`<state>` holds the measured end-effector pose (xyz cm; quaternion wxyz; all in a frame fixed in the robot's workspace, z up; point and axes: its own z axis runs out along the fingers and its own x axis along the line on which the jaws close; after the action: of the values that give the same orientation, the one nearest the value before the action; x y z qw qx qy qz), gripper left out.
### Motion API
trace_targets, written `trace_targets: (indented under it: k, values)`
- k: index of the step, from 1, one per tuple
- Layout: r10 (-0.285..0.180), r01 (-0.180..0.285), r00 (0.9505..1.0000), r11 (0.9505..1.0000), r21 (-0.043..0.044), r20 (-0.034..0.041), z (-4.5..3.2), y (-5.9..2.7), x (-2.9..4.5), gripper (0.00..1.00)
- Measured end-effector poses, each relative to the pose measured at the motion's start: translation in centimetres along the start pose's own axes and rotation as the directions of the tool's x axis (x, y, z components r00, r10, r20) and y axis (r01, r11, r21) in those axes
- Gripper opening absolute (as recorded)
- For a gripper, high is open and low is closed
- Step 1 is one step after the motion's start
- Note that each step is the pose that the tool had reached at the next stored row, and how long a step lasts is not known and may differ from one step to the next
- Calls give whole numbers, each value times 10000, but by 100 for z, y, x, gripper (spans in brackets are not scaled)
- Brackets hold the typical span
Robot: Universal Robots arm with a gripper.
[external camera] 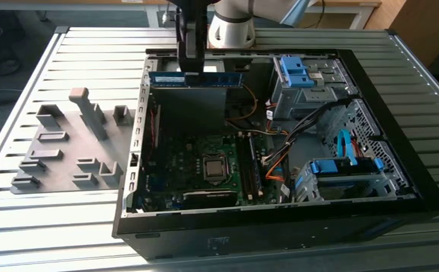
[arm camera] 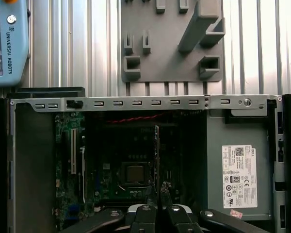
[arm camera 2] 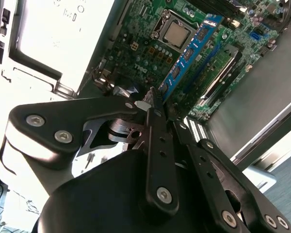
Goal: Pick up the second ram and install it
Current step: 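Pick up the second ram and move it above second insertion slot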
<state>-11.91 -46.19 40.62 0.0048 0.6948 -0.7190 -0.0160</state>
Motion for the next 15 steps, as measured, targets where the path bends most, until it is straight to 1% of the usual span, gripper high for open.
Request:
trace_targets:
  k: [15]
  values:
    - [0, 0, 10000, 10000, 0, 0, -5, -152, -5, 14]
